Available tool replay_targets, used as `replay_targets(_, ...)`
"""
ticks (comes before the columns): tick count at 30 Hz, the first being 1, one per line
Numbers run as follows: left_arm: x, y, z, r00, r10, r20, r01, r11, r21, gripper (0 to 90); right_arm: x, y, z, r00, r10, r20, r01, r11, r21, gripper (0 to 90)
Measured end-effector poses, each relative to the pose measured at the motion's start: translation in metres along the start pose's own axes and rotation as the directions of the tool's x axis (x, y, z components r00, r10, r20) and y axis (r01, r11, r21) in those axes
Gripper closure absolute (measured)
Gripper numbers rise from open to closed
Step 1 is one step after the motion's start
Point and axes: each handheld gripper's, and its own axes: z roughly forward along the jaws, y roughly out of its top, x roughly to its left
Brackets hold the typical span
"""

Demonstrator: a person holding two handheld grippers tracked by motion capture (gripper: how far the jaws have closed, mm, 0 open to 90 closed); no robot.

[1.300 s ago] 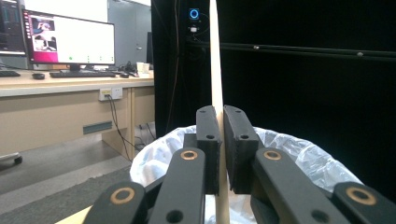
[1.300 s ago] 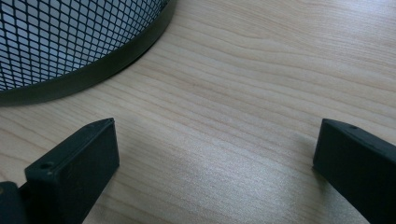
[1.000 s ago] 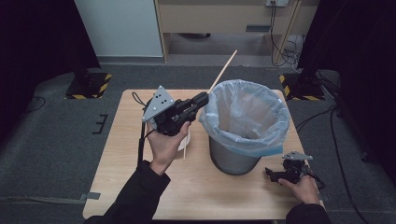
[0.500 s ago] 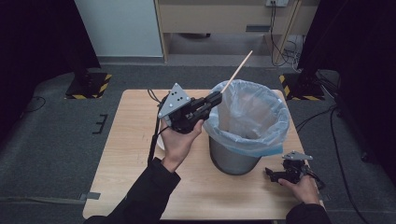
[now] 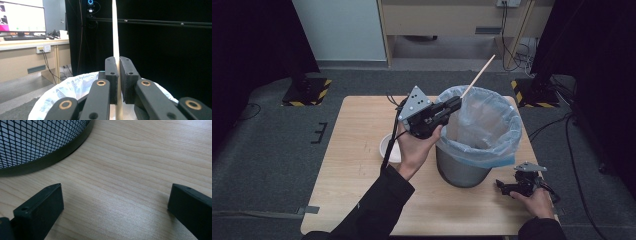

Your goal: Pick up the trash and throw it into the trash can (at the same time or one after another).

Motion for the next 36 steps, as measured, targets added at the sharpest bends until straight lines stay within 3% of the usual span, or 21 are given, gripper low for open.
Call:
replay_targets(14,0.001,-0.009,0.018,0.9998,-0.003,0.018,0.002,0.9985,0.054,84.6,0.0,0.0,0.0,1.0,0.004,0.0,-0.004,1.0,-0.001,0.4)
replay_targets(21,0.004,-0.013,0.02,0.9995,-0.003,0.031,0.001,0.9981,0.062,66.5,0.0,0.0,0.0,1.0,0.0,0.0,0.0,1.0,0.0,0.4)
replay_targets(28,0.01,-0.007,-0.005,0.9998,0.011,0.015,-0.012,0.9992,0.038,53.4,0.0,0.0,0.0,1.0,0.0,0.0,0.0,1.0,0.0,0.4)
replay_targets(36,0.039,-0.013,-0.055,0.9964,0.021,-0.082,-0.017,0.9987,0.048,46.6,0.0,0.0,0.0,1.0,-0.001,0.0,0.001,1.0,0.0,0.4)
